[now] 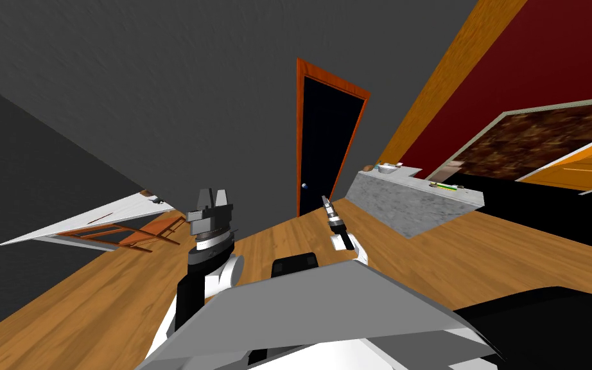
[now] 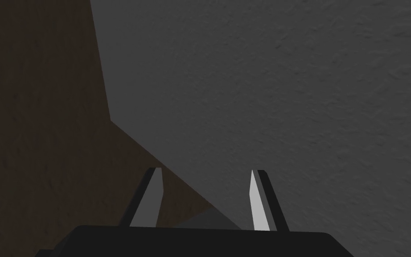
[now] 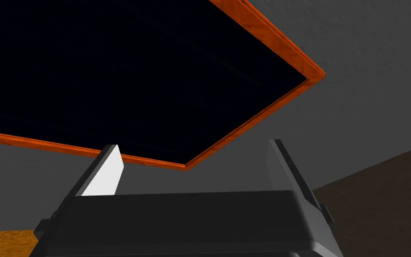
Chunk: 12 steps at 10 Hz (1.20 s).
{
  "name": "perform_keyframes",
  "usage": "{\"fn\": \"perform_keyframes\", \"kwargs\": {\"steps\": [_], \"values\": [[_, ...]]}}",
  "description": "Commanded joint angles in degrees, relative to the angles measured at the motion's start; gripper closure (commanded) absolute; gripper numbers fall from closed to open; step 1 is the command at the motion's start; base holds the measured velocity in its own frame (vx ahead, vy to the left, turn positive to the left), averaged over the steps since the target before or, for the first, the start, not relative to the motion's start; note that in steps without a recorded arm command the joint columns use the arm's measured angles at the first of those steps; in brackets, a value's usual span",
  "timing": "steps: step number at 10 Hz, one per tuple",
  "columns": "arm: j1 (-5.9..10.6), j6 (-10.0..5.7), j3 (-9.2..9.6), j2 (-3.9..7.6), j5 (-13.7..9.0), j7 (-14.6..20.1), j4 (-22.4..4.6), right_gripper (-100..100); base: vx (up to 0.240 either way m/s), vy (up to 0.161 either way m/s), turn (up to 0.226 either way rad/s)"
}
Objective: Pull the door open
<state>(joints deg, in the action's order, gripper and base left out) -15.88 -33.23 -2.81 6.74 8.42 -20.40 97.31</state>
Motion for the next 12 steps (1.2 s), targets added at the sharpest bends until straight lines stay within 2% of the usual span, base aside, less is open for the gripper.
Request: {"fn": "perform_keyframes", "kwargs": {"steps": [1, 12], "values": [[0.67, -0.79, -0.36, 0.3, 0.76, -2.14, -2.41, -100, 0.096, -0.018, 0.031], [6.15, -7.13, -2.83, 1.83, 5.91, -16.11, -20.87, -100, 0.098, -0.023, 0.033]]}}
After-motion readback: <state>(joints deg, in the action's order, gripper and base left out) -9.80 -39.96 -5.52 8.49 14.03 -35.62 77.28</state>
